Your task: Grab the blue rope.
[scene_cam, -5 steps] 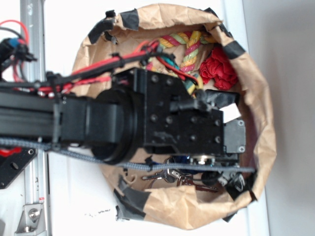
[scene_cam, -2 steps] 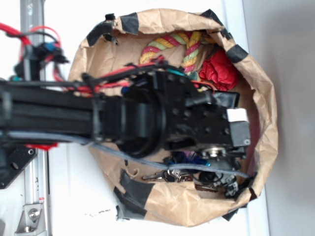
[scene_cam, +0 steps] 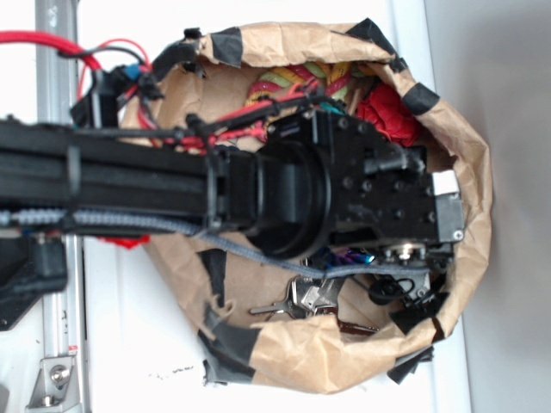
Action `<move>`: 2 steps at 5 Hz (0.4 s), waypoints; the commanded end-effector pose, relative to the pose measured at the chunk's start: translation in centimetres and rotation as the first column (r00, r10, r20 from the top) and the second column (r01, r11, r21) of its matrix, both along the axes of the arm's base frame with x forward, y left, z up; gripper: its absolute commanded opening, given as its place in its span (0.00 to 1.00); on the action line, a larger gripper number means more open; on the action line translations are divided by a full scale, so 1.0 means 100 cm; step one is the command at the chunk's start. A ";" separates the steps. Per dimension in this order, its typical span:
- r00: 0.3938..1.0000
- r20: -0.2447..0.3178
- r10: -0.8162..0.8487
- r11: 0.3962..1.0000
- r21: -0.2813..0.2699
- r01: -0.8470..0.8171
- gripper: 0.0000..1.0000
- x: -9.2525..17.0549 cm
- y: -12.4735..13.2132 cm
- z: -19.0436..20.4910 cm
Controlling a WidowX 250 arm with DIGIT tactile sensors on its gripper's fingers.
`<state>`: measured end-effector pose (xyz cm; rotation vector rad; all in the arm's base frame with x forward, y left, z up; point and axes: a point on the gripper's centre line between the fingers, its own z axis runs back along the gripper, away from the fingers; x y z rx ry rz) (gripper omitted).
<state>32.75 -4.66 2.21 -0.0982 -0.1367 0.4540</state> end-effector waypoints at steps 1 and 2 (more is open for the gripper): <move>0.998 0.003 -0.056 0.998 0.019 0.056 0.00 -0.013 0.028 0.054; 0.959 0.036 -0.281 0.959 0.032 0.280 0.00 -0.046 0.042 0.089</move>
